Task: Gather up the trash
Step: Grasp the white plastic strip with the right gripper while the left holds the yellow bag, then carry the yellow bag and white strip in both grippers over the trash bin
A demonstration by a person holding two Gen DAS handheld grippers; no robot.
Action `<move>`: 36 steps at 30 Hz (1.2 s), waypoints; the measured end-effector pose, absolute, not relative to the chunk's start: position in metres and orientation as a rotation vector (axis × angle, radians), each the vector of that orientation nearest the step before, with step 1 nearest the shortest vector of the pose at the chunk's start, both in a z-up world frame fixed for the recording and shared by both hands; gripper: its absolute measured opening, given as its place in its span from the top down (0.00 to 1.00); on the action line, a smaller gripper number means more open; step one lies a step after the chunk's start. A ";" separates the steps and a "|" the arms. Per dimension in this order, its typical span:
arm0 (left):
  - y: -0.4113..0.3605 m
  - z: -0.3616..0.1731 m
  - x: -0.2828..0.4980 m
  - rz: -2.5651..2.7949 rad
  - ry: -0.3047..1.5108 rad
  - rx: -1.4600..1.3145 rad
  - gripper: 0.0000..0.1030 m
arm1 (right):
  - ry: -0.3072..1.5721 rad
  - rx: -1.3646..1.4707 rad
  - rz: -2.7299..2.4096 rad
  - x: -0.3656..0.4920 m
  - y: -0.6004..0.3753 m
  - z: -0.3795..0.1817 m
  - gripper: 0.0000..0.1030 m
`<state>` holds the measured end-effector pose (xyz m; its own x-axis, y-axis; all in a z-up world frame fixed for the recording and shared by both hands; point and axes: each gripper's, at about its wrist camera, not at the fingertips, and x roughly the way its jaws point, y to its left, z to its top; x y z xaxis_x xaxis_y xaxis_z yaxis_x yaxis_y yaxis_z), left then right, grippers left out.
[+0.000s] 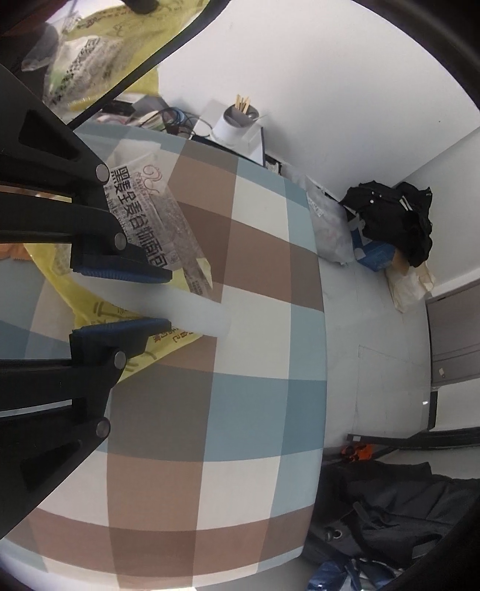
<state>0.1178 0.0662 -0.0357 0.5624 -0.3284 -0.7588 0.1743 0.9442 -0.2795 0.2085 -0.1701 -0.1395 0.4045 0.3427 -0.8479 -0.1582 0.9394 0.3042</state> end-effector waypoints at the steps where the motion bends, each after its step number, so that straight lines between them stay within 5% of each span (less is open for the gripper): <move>1: 0.065 -0.036 0.118 -0.295 0.928 -0.176 0.99 | 1.102 0.192 0.321 0.206 -0.172 -0.137 0.84; 36: -0.015 -0.002 0.088 -0.356 0.826 -0.080 0.99 | 0.803 0.307 0.418 0.059 -0.255 -0.028 0.85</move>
